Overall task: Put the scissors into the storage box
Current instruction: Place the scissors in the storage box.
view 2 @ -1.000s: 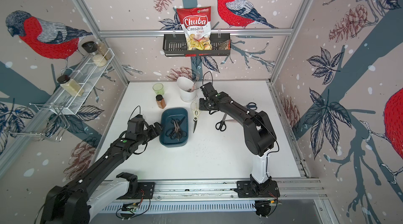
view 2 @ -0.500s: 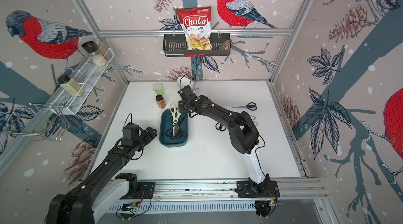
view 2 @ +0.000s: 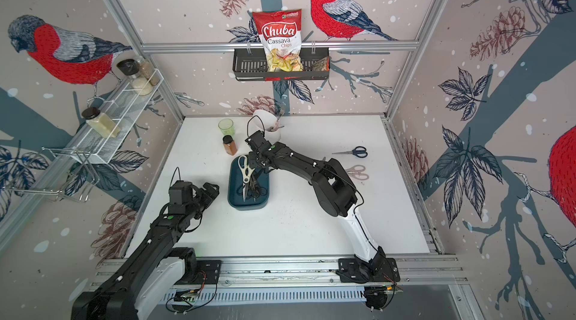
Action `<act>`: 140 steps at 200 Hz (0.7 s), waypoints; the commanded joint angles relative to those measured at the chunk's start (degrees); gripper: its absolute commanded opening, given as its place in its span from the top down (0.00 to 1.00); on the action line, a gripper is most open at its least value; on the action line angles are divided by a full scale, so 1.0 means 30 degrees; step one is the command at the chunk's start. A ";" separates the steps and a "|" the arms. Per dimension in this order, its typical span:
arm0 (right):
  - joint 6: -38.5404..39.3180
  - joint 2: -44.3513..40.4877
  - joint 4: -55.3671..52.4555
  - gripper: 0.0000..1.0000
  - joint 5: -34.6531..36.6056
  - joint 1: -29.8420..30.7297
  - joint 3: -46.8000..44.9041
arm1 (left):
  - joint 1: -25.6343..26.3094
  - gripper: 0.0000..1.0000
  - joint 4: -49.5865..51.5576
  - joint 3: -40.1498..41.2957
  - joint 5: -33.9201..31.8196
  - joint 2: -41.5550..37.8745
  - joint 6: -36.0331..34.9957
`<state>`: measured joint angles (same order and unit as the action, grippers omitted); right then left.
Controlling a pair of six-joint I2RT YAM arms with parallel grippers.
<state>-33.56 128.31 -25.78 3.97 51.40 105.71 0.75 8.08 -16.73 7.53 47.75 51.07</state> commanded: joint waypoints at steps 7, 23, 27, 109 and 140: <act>-0.0385 0.0381 0.0186 1.00 -0.0081 0.0051 0.0176 | -0.0111 0.05 -0.0263 -0.0033 0.0187 -0.0037 0.0108; -0.0385 0.0645 0.0157 1.00 -0.0058 0.0045 0.0212 | -0.0128 0.05 -0.0176 -0.0077 0.0156 -0.0065 0.0083; -0.0385 0.0697 0.0156 1.00 -0.0066 0.0036 0.0232 | -0.0125 0.05 -0.0151 -0.0088 0.0156 -0.0066 0.0070; -0.0305 0.1415 -0.0376 0.83 -0.0453 0.0047 0.0896 | -0.0207 0.05 0.0089 -0.0297 0.0112 -0.0182 -0.0118; -0.0155 0.1202 -0.0618 0.73 -0.0533 0.0039 0.1578 | -0.0217 0.05 0.0382 -0.0726 0.0212 -0.0166 -0.0189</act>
<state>-34.52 132.42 -27.11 2.70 51.42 109.10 0.43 8.43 -17.69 7.55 47.27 51.03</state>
